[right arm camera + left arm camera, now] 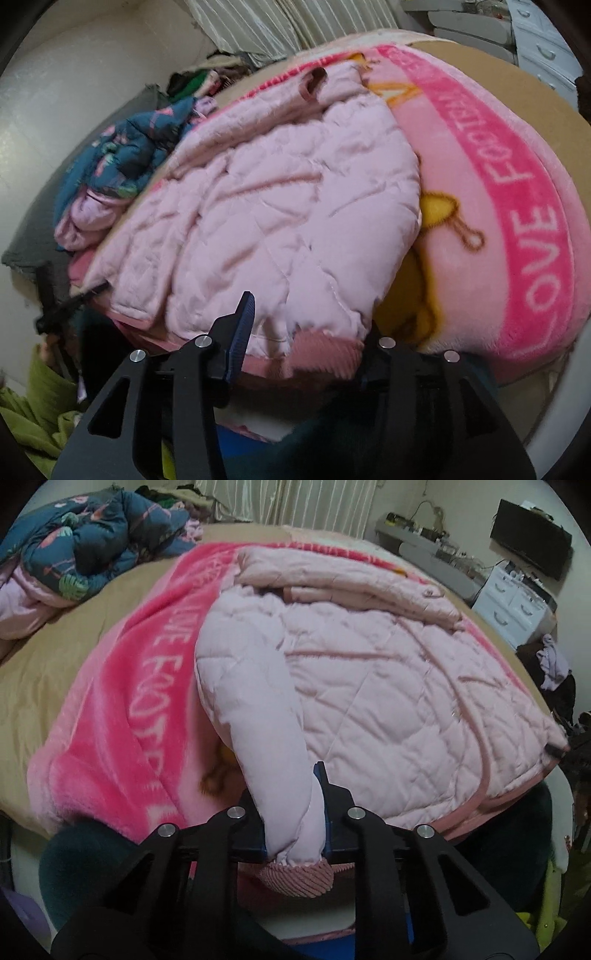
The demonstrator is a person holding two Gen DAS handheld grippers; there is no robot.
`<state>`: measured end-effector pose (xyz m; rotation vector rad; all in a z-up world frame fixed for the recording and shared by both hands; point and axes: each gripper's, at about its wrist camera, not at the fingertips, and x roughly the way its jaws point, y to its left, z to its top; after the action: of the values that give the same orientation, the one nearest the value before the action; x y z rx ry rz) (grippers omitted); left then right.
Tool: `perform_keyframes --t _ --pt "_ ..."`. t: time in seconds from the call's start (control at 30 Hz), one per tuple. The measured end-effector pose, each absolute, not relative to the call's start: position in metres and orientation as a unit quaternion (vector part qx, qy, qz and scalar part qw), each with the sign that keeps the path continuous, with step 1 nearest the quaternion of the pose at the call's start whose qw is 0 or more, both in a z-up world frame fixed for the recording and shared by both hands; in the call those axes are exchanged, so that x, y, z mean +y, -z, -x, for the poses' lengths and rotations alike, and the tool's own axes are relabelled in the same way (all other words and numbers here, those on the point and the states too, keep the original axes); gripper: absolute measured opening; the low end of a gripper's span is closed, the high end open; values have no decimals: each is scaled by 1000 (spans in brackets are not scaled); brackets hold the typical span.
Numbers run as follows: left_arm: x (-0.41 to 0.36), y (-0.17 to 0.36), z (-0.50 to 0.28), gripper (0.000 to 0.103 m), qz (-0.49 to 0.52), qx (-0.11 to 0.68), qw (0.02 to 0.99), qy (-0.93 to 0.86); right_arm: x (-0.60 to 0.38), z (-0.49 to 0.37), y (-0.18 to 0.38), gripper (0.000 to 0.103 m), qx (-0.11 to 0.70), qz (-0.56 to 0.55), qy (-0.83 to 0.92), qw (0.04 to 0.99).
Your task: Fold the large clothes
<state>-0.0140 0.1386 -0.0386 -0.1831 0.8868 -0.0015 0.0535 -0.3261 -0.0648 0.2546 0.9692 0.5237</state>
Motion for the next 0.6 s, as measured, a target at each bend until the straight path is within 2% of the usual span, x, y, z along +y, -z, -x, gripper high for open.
perform_keyframes --t 0.07,0.17,0.3,0.33,0.4,0.47,0.6 --pt "139 33 12 11 90 420 903 3 -325 -54 73 60 471 -126 -247 838" --pt "139 26 11 11 96 410 907 6 -324 -54 90 64 489 -124 -238 830" --pt "139 21 10 11 101 404 909 7 -324 -54 103 64 494 -138 -242 824" --pt "139 20 10 11 100 404 909 6 -326 -55 104 61 491 -142 -244 824" --pt "139 19 10 11 102 402 910 6 -333 -53 99 34 475 -156 -249 830" --pt "139 18 11 11 104 400 911 4 -342 -51 89 19 448 -175 -261 837" --pt "143 11 9 11 108 389 915 4 -344 -46 57 14 383 -179 -281 861"
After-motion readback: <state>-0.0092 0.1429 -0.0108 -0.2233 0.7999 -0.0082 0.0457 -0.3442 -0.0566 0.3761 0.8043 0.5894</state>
